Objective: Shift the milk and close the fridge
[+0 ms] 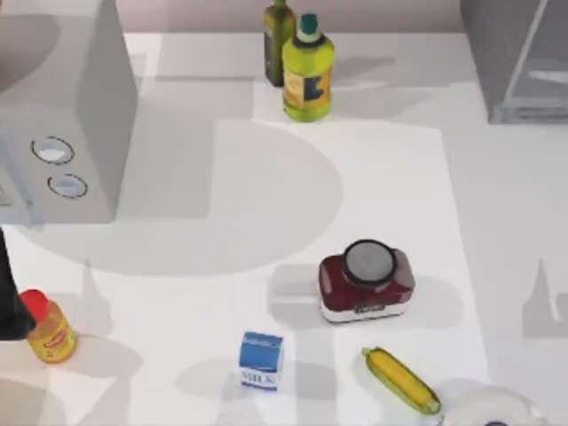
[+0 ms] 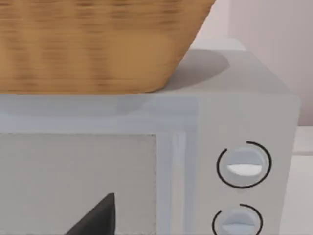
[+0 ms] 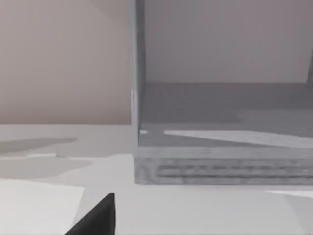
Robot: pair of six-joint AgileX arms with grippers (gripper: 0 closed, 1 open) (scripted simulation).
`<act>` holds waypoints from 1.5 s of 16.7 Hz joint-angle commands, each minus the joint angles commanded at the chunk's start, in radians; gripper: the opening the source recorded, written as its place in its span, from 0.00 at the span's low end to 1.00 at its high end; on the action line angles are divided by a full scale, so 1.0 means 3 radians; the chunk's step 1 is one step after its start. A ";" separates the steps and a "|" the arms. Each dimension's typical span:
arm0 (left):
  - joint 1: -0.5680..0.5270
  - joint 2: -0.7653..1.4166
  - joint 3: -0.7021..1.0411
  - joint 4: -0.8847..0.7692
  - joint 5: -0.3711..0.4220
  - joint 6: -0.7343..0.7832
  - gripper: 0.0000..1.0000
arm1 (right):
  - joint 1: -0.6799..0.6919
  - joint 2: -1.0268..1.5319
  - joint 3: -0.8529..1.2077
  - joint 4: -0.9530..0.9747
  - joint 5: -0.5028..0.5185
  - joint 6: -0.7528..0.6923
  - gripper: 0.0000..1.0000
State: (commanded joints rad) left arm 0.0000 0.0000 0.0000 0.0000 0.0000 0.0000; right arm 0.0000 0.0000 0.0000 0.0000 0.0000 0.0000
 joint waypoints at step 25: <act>0.0000 0.0000 0.0000 0.0000 0.0000 0.0000 1.00 | 0.3079 0.2560 0.0080 0.2432 0.3094 0.0060 1.00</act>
State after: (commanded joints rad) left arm 0.0000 0.0000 0.0000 0.0000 0.0000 0.0000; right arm 0.9238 0.7681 0.0241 0.7296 0.9282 0.0181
